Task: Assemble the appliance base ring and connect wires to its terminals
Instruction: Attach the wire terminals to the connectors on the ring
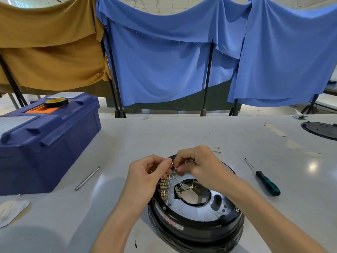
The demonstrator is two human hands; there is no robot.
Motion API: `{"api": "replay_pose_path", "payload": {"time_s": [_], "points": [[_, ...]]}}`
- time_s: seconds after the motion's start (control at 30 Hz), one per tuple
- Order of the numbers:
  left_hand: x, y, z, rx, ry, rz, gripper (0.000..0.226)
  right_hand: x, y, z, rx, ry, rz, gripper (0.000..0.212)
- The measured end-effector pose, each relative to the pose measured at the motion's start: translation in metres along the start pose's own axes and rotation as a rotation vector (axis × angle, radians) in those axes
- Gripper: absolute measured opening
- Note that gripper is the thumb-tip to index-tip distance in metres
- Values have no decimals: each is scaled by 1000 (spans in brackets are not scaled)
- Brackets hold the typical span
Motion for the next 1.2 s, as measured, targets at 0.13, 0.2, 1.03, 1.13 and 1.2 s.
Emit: {"api": "replay_pose_path", "payload": {"time_s": [0.13,0.2,1.03,1.13,1.2], "points": [[-2,1,2,-9,-56,-7,21,1,0,-3,7,14,1,19],[-3,1,2,-13,-73,-10,21,4,1,-4,-5,22,14,18],[5,14,20,-73,-170,-14,20,7,20,-12,-200,74,-26,13],[15,21,33,-233,-273,-72,11,2,24,-22,-93,198,-58,12],[25,29,38,-328,-267,-65,12,5,25,-30,-74,332,-28,12]]}}
Point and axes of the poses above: each hand's wrist, its own y-axis away from the middle knuckle, its own z-axis out of the back of the hand, x = y × z, the point moved 5 cm from there along -y, towards the middle knuckle, and after that the axes turned 9 degrees about y, right-handed, at the moved point
